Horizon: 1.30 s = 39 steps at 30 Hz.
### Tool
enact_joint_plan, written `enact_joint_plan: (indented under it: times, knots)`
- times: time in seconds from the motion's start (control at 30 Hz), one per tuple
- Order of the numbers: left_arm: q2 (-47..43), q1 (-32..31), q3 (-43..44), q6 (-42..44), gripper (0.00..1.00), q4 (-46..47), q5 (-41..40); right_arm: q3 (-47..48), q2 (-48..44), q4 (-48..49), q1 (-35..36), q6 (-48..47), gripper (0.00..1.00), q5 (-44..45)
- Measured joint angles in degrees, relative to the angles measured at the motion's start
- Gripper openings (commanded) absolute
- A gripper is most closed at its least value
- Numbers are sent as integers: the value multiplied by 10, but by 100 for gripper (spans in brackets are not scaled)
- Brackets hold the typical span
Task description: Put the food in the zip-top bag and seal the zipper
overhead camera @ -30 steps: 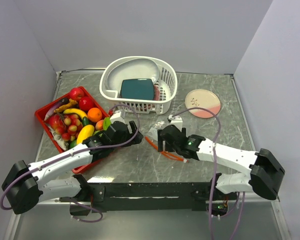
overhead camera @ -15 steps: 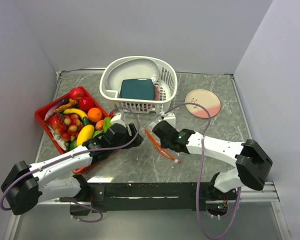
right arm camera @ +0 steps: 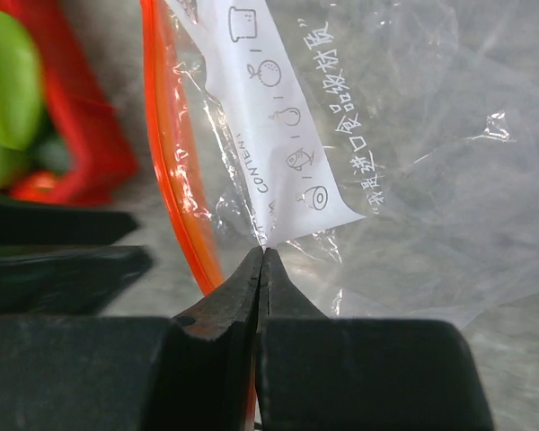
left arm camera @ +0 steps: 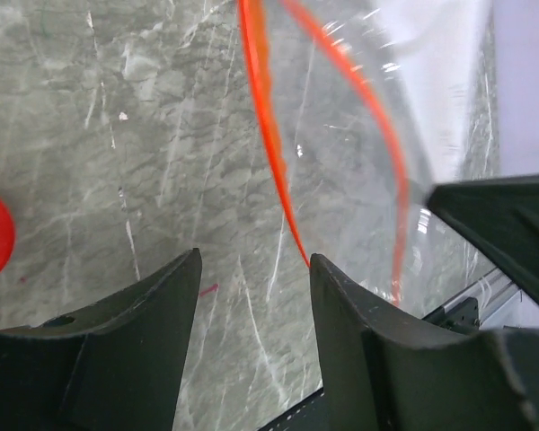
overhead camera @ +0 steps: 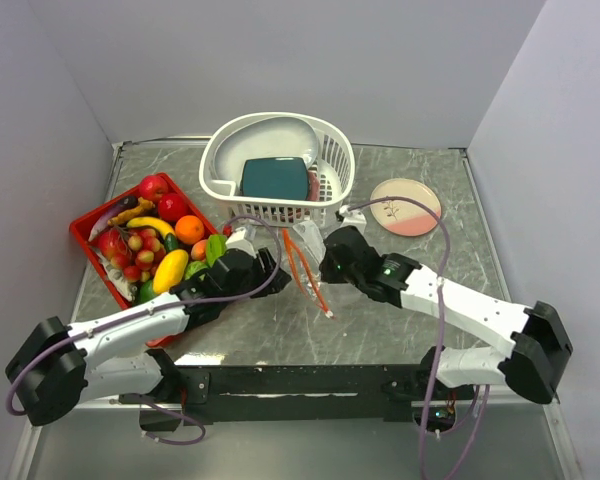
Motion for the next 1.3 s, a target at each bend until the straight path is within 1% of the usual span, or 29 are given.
enact_joint_plan:
  times: [0.2, 0.3, 0.37, 0.4, 0.43, 0.5, 0.53, 0.57, 0.6, 0.63, 0.73, 0.93, 1.1, 1.3]
  knots:
    - [40, 0, 3, -9, 59, 32, 6, -11, -36, 35, -3, 30, 0, -28]
    - [55, 0, 4, -14, 57, 53, 9, -22, -44, 40, -4, 41, 0, -34]
    - [56, 0, 4, -18, 46, 66, 9, -30, -49, 42, -7, 45, 0, -37]
    - [56, 0, 4, -21, 39, 74, 9, -33, -52, 42, -8, 46, 0, -38]
    - [58, 0, 5, -22, 21, 82, 9, -38, -57, 43, -12, 48, 0, -39]
    - [65, 0, 10, -24, 5, 85, 8, -44, -68, 42, -17, 49, 10, -38]
    - [72, 0, 16, -19, 1, 84, 7, -45, -74, 40, -20, 49, 14, -37]
    - [77, 0, 20, -19, 1, 84, 6, -45, -79, 39, -21, 47, 24, -36]
    - [81, 0, 24, -16, 1, 82, 5, -45, -83, 39, -22, 44, 30, -35]
    - [84, 0, 29, -10, 1, 79, 3, -45, -89, 38, -22, 37, 42, -33]
    - [81, -4, 31, 3, 1, 78, 1, -44, -97, 34, -8, 18, 58, -20]
    - [54, -9, 32, 28, 1, 78, 8, -10, -97, 10, 65, -23, 60, 38]
    - [24, -10, 40, 44, 1, 77, 24, 21, -89, 5, 99, -49, 61, 81]
    - [-4, -16, 66, 58, 1, 74, 47, 73, -54, -26, 143, -63, 63, 146]
